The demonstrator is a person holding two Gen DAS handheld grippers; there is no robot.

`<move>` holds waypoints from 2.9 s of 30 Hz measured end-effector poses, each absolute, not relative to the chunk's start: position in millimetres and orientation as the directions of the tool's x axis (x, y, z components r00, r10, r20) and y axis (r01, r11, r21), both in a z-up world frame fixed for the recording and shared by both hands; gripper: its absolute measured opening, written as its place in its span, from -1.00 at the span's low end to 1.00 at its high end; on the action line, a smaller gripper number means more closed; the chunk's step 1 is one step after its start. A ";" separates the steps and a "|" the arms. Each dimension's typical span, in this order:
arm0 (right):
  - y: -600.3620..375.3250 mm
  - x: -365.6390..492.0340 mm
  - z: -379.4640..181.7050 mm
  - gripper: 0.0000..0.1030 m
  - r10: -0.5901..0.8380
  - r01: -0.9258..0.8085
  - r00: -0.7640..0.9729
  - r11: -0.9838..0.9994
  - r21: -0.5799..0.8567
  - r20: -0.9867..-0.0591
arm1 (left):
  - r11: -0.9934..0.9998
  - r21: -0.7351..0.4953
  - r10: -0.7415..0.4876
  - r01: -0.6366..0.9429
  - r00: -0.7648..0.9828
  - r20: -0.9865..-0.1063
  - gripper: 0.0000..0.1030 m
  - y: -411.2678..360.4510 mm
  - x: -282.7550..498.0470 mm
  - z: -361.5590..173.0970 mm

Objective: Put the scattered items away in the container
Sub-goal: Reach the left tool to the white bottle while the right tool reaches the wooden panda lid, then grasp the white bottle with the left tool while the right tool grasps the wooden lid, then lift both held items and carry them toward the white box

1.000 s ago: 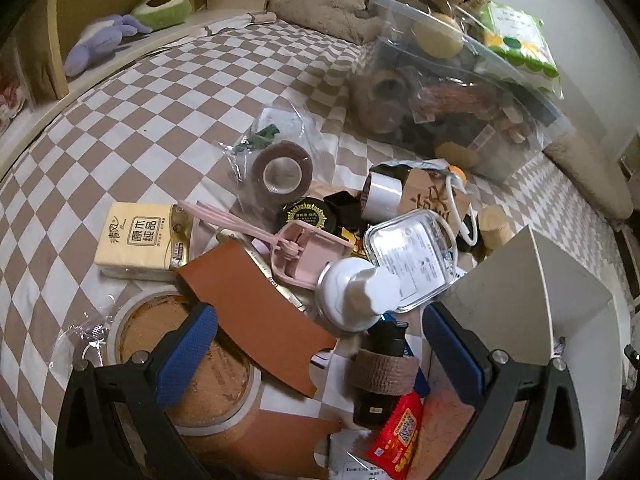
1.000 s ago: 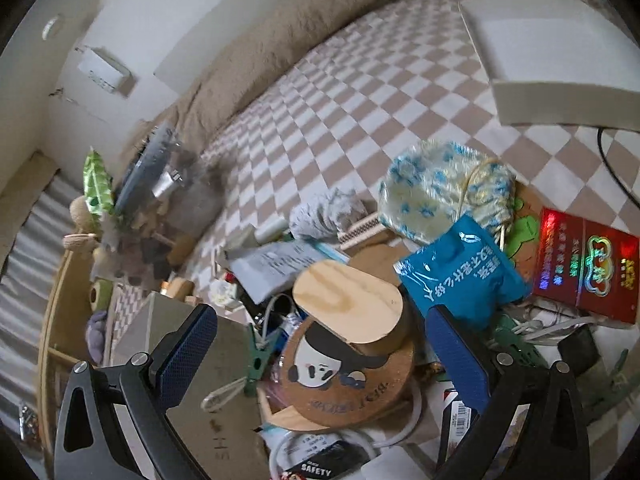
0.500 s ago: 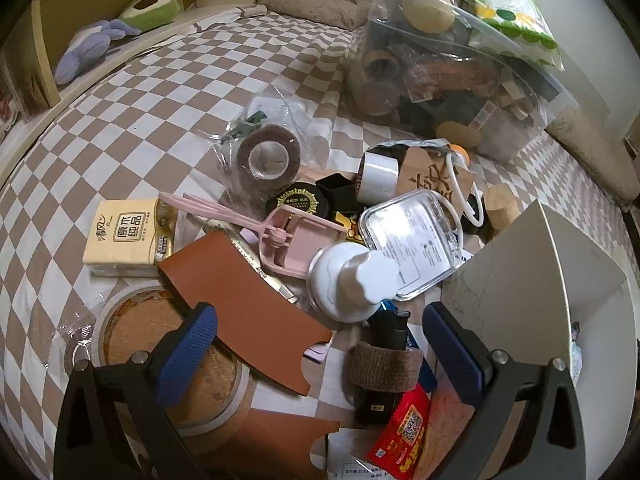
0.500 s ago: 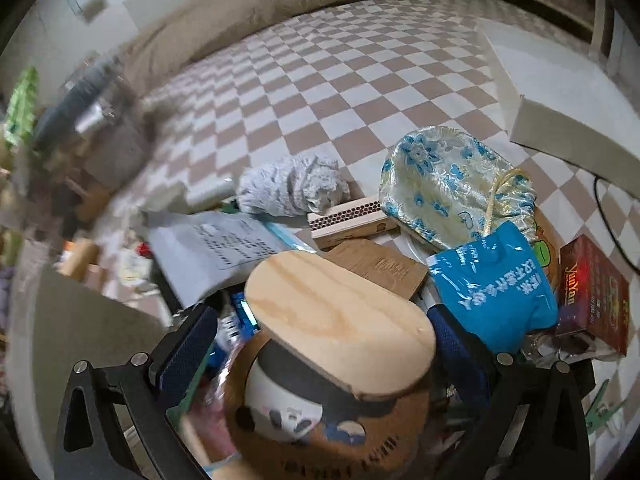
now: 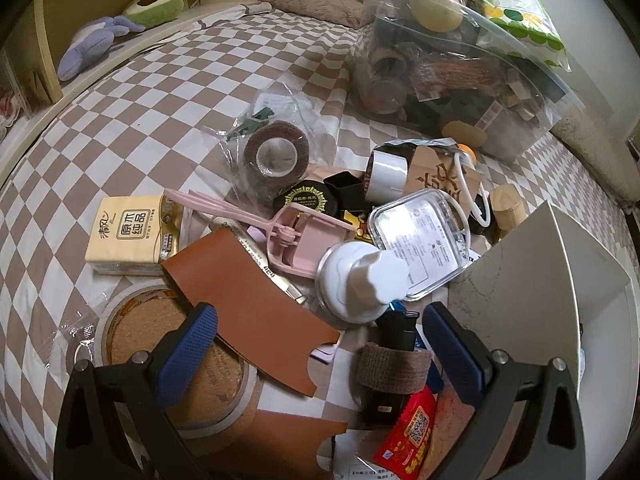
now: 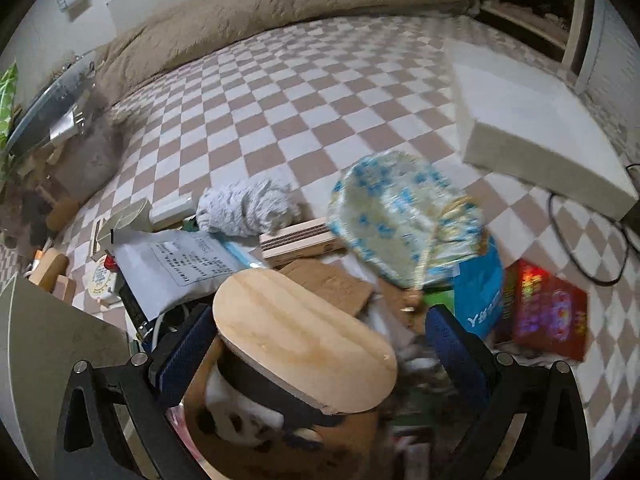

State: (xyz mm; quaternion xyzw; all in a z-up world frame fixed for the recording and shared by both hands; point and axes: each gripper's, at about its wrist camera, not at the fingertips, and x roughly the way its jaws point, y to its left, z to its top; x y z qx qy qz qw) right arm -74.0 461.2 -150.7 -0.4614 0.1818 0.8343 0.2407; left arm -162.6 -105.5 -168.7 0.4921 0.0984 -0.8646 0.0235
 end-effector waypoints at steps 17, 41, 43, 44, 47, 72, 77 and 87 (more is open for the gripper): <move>478.3 -21.1 -154.0 1.00 -0.181 -0.548 -0.652 -0.559 0.622 -0.737 | -0.979 -0.147 0.055 0.140 -0.512 -0.857 1.00 -105.5 -160.9 -169.8; 445.6 -76.6 -166.9 1.00 0.212 -0.552 -0.451 -0.830 0.084 -0.867 | -1.000 0.009 -0.005 -0.005 -0.565 -0.825 0.90 -86.0 -167.5 -170.5; 445.8 -75.1 -165.9 1.00 0.200 -0.540 -0.460 -0.837 0.094 -0.865 | -1.000 -0.021 0.026 -0.017 -0.555 -0.831 0.69 -87.5 -170.2 -172.5; 446.9 -74.2 -166.0 1.00 0.189 -0.536 -0.465 -0.838 0.105 -0.865 | -0.999 -0.028 0.033 -0.018 -0.552 -0.833 0.58 -87.9 -171.1 -173.2; 450.2 -71.7 -163.4 1.00 0.165 -0.527 -0.475 -0.840 0.130 -0.864 | -0.999 -0.046 0.047 -0.016 -0.551 -0.833 0.38 -89.3 -173.6 -175.1; 468.1 -49.8 -143.9 0.83 -0.002 -0.491 -0.645 -0.765 0.416 -0.765 | -0.967 -0.248 0.172 0.056 -0.572 -0.802 -0.43 -111.4 -170.4 -163.1; 466.6 -46.7 -135.2 0.83 -0.014 -0.471 -0.671 -0.763 0.441 -0.741 | -0.962 -0.265 0.175 0.066 -0.596 -0.783 -0.43 -115.2 -166.8 -155.4; 452.4 -37.4 -114.3 0.83 -0.070 -0.386 -0.735 -0.775 0.501 -0.675 | -0.956 -0.291 0.187 0.050 -0.659 -0.729 -0.43 -115.0 -153.4 -134.0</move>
